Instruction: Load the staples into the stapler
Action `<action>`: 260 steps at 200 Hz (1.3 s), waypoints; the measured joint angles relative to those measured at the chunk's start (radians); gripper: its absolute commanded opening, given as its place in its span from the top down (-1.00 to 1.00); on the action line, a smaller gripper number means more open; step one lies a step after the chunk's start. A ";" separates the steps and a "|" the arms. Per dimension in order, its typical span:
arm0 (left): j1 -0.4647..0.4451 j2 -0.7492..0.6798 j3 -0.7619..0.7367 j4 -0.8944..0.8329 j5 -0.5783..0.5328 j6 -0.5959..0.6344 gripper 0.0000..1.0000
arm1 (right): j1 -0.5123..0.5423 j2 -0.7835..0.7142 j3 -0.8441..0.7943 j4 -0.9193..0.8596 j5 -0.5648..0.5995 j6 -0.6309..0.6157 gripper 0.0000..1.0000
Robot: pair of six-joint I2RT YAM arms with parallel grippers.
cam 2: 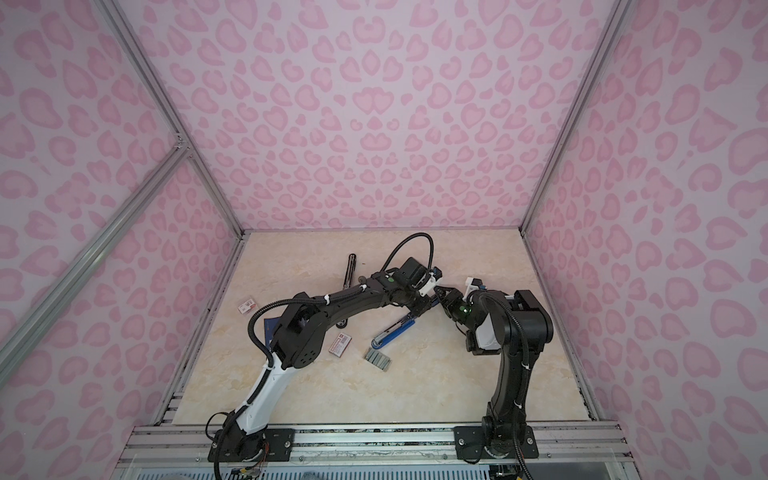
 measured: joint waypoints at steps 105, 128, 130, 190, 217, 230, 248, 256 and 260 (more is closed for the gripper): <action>0.001 -0.182 -0.213 0.031 -0.063 -0.025 0.07 | -0.010 0.031 -0.019 0.066 -0.002 0.015 0.06; 0.001 -0.364 -0.406 0.086 -0.114 -0.034 0.04 | -0.011 0.029 -0.021 0.074 -0.007 0.012 0.06; 0.001 -0.382 -0.426 0.090 -0.119 -0.037 0.04 | -0.011 0.029 -0.021 0.075 -0.008 0.012 0.06; 0.009 -0.822 -0.964 0.279 -0.228 -0.145 -0.35 | -0.004 0.029 -0.026 0.089 -0.021 0.008 0.06; 0.024 -0.916 -1.094 0.365 -0.219 -0.190 -0.35 | 0.010 0.023 -0.026 0.087 -0.024 0.005 0.06; 0.042 -0.940 -1.162 0.430 -0.175 -0.196 -0.35 | 0.015 0.018 -0.026 0.088 -0.024 -0.001 0.06; 0.050 -0.962 -1.261 0.516 -0.130 -0.180 -0.35 | 0.022 0.018 -0.026 0.087 -0.026 -0.003 0.06; 0.051 -0.965 -1.299 0.553 -0.109 -0.161 -0.35 | 0.024 0.018 -0.026 0.087 -0.027 -0.004 0.07; 0.053 -0.965 -1.312 0.566 -0.098 -0.152 -0.34 | 0.024 0.018 -0.026 0.088 -0.027 -0.005 0.07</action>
